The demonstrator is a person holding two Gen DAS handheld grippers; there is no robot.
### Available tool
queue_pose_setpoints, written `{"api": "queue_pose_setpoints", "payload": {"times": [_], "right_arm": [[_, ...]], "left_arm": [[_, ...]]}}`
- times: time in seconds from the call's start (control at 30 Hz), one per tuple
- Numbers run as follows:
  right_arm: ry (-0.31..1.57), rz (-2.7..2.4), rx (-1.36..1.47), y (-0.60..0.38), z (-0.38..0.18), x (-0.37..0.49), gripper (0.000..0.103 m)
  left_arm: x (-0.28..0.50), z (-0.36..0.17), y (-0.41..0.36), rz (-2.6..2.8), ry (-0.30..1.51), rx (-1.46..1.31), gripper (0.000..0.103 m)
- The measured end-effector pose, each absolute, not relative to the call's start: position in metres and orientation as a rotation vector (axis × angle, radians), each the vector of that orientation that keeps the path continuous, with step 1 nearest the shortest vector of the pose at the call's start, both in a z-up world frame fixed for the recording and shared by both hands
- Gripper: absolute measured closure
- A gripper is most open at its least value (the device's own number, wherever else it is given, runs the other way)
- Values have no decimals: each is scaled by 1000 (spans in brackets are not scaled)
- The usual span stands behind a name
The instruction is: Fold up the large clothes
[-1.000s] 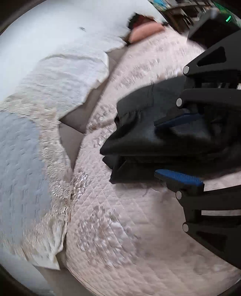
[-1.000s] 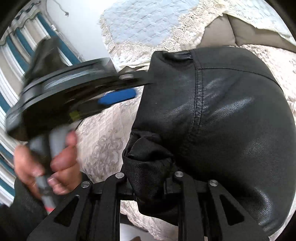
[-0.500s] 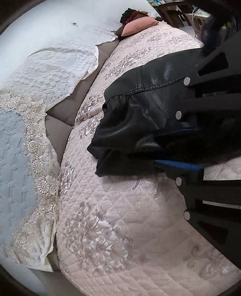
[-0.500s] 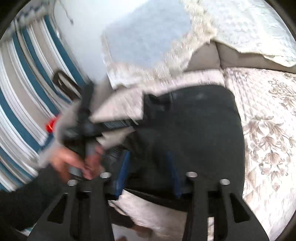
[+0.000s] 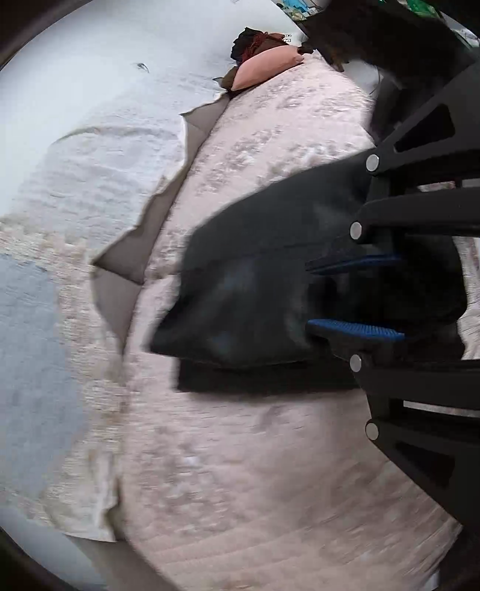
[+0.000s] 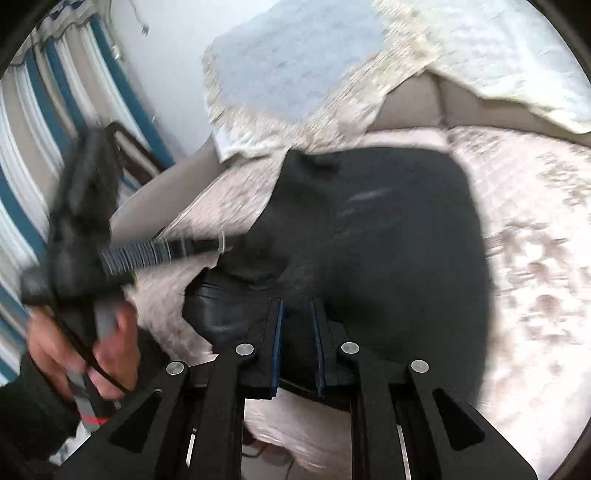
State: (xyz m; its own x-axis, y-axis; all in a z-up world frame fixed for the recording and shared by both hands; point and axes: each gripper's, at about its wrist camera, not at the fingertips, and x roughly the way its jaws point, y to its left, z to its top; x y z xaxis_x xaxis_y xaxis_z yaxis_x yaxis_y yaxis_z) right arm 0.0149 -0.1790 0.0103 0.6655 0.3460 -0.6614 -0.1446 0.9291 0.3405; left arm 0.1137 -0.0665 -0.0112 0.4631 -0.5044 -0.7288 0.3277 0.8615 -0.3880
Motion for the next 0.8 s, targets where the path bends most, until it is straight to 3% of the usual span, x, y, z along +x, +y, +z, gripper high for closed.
{"api": "queue_pose_setpoints", "payload": {"times": [0.2,0.33,0.53,0.63,0.73,0.8], "right_arm": [[810,167,276,-216,4,8,88],[829,162,261,-211,-9,10,88],[834,149,249,-212,-9,3,88],[833,147,251,-212,-10,2,88],[831,147,255,-213,-11,2,88],[832,148,260,-214,-10,2,88]], "left_arm": [[96,-27,-58,-415,924,-101,78],[97,-42,-47,-379,944,-121,74],[97,0,-47,-331,920,-118,75],[99,41,-59,-344,816,-156,74],[112,70,-87,-357,721,-162,59],[129,67,-105,-363,697,-150,56]]}}
